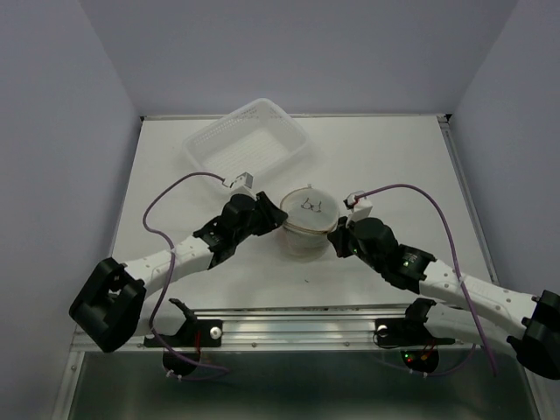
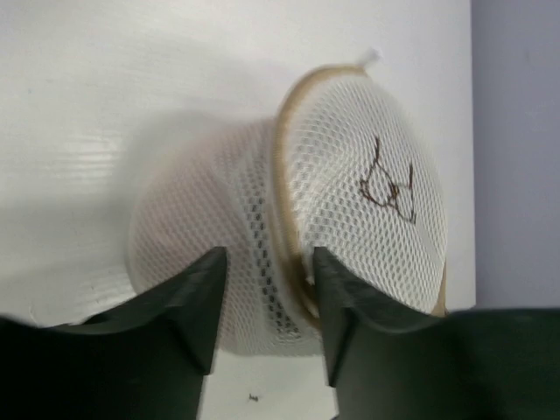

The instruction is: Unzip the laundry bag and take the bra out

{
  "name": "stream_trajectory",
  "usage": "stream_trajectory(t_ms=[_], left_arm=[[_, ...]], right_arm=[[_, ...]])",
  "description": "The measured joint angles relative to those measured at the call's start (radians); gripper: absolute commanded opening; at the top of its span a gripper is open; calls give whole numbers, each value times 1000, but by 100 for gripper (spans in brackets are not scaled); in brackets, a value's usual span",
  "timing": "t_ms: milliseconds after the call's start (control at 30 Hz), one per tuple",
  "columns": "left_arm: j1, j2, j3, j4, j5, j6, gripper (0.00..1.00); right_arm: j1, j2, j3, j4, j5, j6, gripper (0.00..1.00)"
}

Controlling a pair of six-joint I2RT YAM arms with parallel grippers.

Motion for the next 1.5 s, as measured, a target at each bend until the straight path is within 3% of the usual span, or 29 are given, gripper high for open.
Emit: stream_trajectory(t_ms=[67,133,200,400,600,800,833,933,1000,1033,1067,1233,1500], left_arm=[[16,80,68,-19,-13,32,85],[25,146,137,-34,-19,53,87],[33,206,208,-44,-25,65,97],[-4,127,224,-44,-68,27,99],[-127,12,159,-29,-137,-51,96],[-213,97,131,-12,-154,-120,81],[-218,128,131,-8,-156,-126,70],[-223,193,133,-11,-163,-136,54],[-223,217,140,-13,-172,-141,31],[-223,223,148,-15,-174,-143,10],[-223,225,154,-16,-178,-144,0],[-229,200,175,-3,-196,-147,0],[-183,24,71,-2,-185,-138,0]], right_arm=[[-3,2,0,-7,2,-2,1],[-5,6,0,-9,3,-3,1],[-8,14,0,-8,3,-2,1],[-7,53,0,3,-11,8,1],[-7,100,2,22,-30,20,1],[-7,133,7,63,-50,21,1],[-8,136,8,66,-52,21,1],[-7,137,8,68,-60,21,1],[-8,136,8,71,-64,23,1],[-7,135,8,72,-65,24,1],[-7,134,8,72,-66,24,1],[-7,105,7,68,-65,28,1],[-6,33,7,50,-34,29,1]])
